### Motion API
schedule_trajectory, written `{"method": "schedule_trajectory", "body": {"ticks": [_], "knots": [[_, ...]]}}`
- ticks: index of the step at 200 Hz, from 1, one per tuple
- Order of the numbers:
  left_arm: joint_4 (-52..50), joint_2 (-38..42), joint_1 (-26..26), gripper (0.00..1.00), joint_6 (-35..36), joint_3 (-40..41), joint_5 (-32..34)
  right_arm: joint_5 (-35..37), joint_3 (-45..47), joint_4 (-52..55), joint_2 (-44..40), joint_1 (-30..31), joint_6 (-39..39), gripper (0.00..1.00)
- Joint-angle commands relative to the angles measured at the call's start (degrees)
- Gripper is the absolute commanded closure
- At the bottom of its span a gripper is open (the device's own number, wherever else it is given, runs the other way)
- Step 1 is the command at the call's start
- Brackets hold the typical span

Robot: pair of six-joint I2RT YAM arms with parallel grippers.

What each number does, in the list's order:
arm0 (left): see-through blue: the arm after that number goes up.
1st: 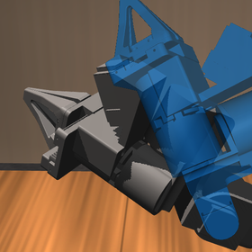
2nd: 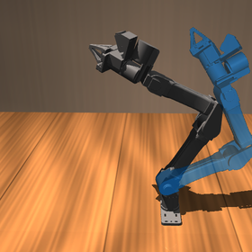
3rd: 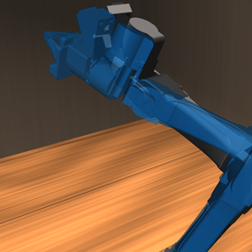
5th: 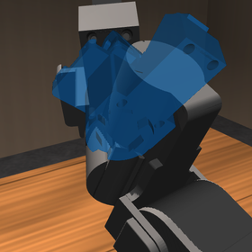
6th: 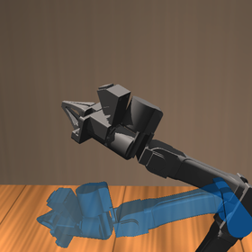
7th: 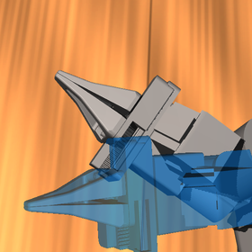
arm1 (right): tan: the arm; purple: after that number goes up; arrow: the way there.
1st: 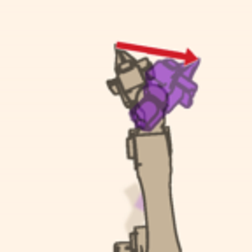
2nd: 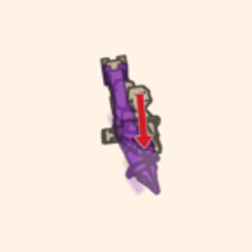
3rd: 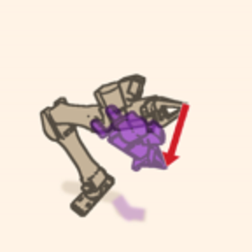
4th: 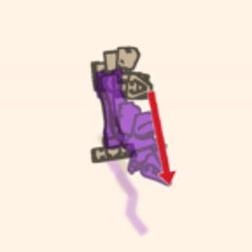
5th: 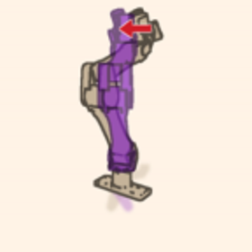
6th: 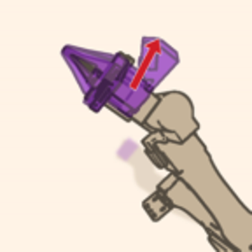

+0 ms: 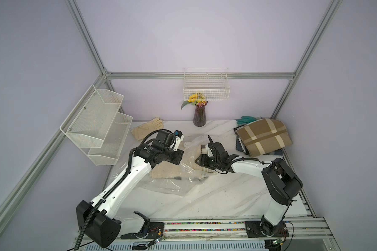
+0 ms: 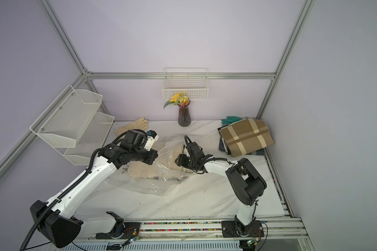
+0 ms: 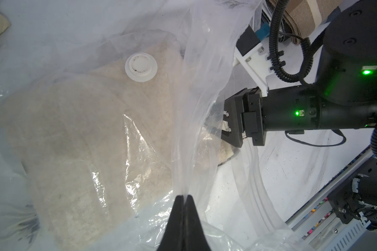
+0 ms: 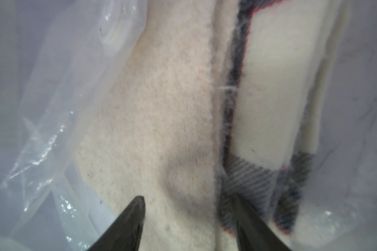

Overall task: Take the scarf out of the vacuum bag
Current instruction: Take out the scarf from the vacuum bag.

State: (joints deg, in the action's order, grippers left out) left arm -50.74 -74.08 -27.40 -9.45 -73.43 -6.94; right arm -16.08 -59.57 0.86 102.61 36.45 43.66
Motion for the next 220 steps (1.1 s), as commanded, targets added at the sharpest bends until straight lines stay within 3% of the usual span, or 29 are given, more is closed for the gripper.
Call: {"method": "schedule_trajectory", "body": {"ticks": [1,41,91,146,220], "knots": [[1.91,1.62,0.00,1.00,-0.56,2.05,-1.12,0.84,-2.01,-0.97,0.72,0.87,-0.40,0.34],[4.19,2.44,-0.07,1.00,-1.66,5.77,-1.27,-1.43,-2.74,-3.81,0.73,1.66,-0.10,0.34],[5.47,2.39,-0.10,1.00,-1.88,6.93,-0.79,-3.22,2.11,-12.55,-5.84,3.10,-2.84,0.34],[5.48,2.33,-0.11,1.00,-1.66,6.47,-0.55,5.14,-1.21,-1.54,-1.31,3.02,-1.07,0.34],[5.14,3.05,-0.03,1.00,-1.62,6.63,-0.23,10.53,-5.77,2.75,3.25,3.02,0.46,0.34]]}}
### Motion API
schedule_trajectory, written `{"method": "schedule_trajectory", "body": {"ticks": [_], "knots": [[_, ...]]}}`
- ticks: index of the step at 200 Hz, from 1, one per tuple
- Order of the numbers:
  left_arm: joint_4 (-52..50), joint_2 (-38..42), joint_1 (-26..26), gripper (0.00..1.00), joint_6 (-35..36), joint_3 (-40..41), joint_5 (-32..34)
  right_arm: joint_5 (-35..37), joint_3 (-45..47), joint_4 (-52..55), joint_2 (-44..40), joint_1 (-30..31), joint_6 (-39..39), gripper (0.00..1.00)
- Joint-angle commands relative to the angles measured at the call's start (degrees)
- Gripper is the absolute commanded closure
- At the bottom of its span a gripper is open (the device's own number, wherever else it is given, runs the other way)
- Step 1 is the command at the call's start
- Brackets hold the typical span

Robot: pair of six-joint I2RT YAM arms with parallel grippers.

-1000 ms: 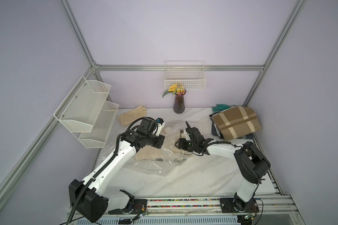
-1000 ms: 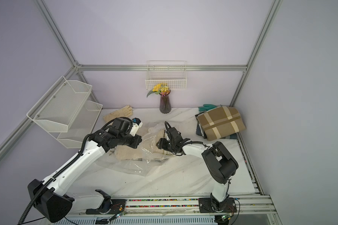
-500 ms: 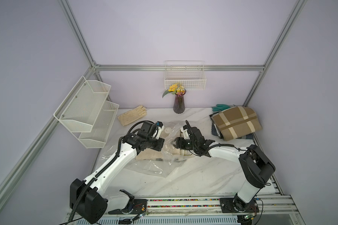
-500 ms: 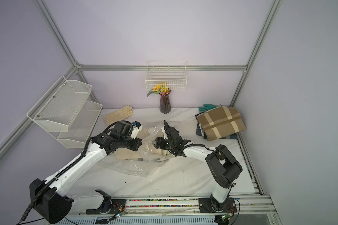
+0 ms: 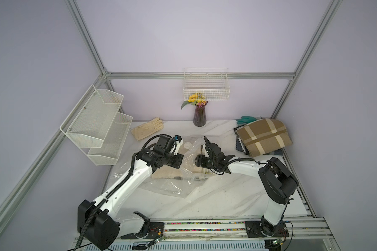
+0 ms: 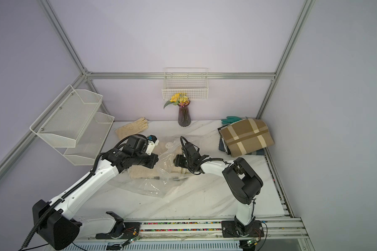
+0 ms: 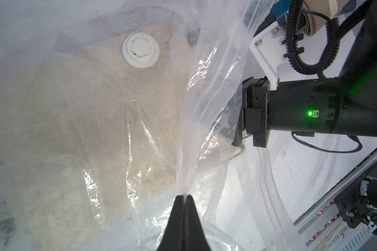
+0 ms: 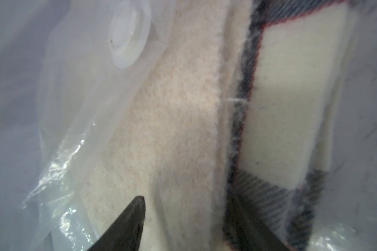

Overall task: Take the scarf out of the vacuum bag
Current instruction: Take out the scarf from the vacuum bag.

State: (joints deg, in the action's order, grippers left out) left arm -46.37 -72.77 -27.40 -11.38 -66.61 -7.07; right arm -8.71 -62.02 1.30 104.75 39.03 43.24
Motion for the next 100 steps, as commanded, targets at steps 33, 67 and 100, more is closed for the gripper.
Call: {"method": "schedule_trajectory", "body": {"ticks": [33,67,100], "knots": [[0.76,1.59,-0.04,1.00,0.39,-0.37,0.01,0.54,-6.41,4.53,4.60,0.35,0.98,0.35],[0.71,1.83,-0.03,1.00,0.48,-0.19,0.04,-9.59,-5.60,-3.77,5.03,0.39,2.97,0.38],[0.68,1.63,0.01,1.00,0.43,-0.29,0.13,-12.57,-2.77,-11.67,-0.18,0.35,3.28,0.45]]}}
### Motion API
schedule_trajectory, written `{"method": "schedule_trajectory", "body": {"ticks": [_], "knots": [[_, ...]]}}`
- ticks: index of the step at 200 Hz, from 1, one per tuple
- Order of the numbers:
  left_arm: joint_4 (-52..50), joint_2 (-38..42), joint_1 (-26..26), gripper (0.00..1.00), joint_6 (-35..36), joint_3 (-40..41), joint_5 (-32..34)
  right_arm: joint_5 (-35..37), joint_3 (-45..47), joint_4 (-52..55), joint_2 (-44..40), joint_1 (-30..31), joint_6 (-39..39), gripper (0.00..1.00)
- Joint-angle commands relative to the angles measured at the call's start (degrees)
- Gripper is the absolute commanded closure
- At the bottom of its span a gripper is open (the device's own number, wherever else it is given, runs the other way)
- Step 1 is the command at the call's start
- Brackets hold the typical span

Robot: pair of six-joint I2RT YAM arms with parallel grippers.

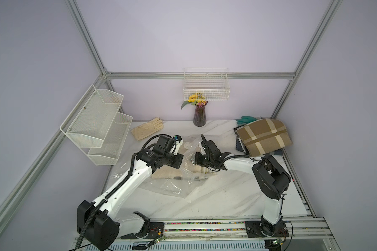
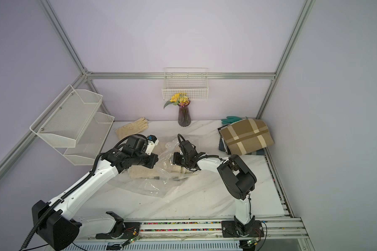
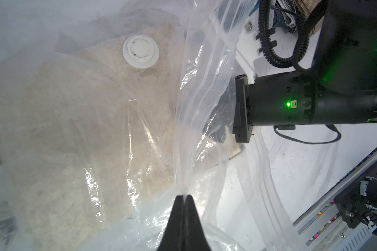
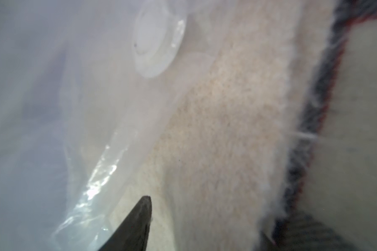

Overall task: Take the scarf out of the vacuum bag
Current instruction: Take out the scarf from the vacuum bag.

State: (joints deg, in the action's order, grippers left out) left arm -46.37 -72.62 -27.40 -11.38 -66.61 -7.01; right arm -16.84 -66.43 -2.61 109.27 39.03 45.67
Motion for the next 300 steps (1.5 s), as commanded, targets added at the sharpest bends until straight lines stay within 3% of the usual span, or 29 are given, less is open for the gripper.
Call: {"method": "schedule_trajectory", "body": {"ticks": [1,38,58,78,177,244,300], "knots": [[0.72,1.49,-0.01,1.00,0.46,-0.33,0.06,-4.35,1.70,-7.76,-4.91,0.35,0.70,0.45],[0.78,0.75,-0.06,1.00,0.39,-0.37,0.01,3.40,1.65,-0.40,-12.06,0.39,-6.22,0.47],[1.01,0.56,0.00,1.00,0.39,-0.50,-0.05,9.49,-0.71,7.29,-12.26,0.34,-6.91,0.49],[1.08,0.40,-0.05,1.00,0.39,-0.67,-0.03,10.81,-1.40,10.12,-10.85,-0.30,-6.38,0.49],[0.38,0.72,-0.01,1.00,0.86,-1.15,0.28,12.55,-0.13,11.45,-5.62,-1.75,-2.32,0.49],[0.06,0.97,-0.07,1.00,0.81,-1.26,0.55,7.62,-1.80,9.25,0.37,-3.08,-1.15,0.45],[-0.07,0.65,-0.02,1.00,0.83,-1.17,0.76,4.21,-0.44,1.40,-0.46,-3.34,-0.45,0.42]]}}
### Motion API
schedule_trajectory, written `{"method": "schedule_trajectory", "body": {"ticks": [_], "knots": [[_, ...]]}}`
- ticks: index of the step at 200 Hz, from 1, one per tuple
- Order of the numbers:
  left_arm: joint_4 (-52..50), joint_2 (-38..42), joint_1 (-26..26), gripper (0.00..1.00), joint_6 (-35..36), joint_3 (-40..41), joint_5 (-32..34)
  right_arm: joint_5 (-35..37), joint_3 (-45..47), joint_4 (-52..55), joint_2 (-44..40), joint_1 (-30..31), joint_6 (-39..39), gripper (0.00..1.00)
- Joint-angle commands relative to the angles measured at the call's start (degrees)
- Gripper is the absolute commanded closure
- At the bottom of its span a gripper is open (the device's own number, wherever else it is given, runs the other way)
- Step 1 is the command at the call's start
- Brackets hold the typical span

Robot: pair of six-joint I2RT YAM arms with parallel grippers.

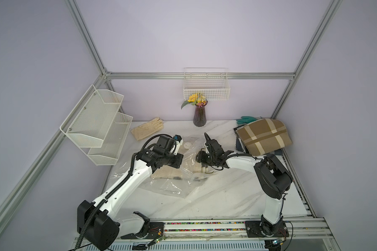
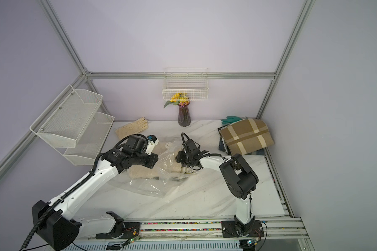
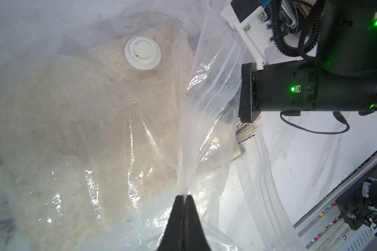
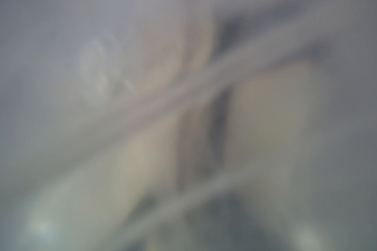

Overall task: Take the scarf out of the vacuum bag
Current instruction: Take out the scarf from the vacuum bag.

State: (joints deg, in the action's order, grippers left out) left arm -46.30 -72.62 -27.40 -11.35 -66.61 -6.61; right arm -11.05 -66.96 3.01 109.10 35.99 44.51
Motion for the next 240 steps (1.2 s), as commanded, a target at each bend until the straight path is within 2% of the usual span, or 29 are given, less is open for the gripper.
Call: {"method": "schedule_trajectory", "body": {"ticks": [1,80,110,131,165,189,207,240], "knots": [[-0.12,0.64,-0.02,1.00,0.81,-1.16,0.37,-1.60,0.04,-4.23,-0.24,-0.30,0.68,0.42],[-0.20,0.07,-0.04,1.00,0.87,-1.85,0.72,-4.21,-2.89,-2.03,5.96,-0.39,2.51,0.43],[-0.46,-0.42,-0.01,1.00,0.85,-2.14,0.77,-11.68,-1.70,-10.72,5.38,-0.33,3.27,0.51],[-0.38,-0.83,0.01,1.00,0.81,-2.54,0.76,-14.32,-0.63,-15.43,3.62,-0.39,3.26,0.54],[-0.37,-1.60,-0.02,1.00,0.85,-3.09,0.39,-14.15,-2.61,-12.13,3.77,-0.39,1.39,0.57],[-0.39,-1.57,-0.01,1.00,0.81,-3.27,0.47,-11.97,-3.54,-8.61,5.04,-0.39,1.51,0.64],[-0.38,-1.30,-0.08,1.00,0.85,-3.19,0.93,-10.92,-3.12,-8.00,5.25,-0.48,2.23,0.79],[-0.53,-1.01,-0.02,1.00,0.63,-3.26,2.32,-8.74,-2.22,-6.79,2.40,-0.48,0.80,0.91]]}}
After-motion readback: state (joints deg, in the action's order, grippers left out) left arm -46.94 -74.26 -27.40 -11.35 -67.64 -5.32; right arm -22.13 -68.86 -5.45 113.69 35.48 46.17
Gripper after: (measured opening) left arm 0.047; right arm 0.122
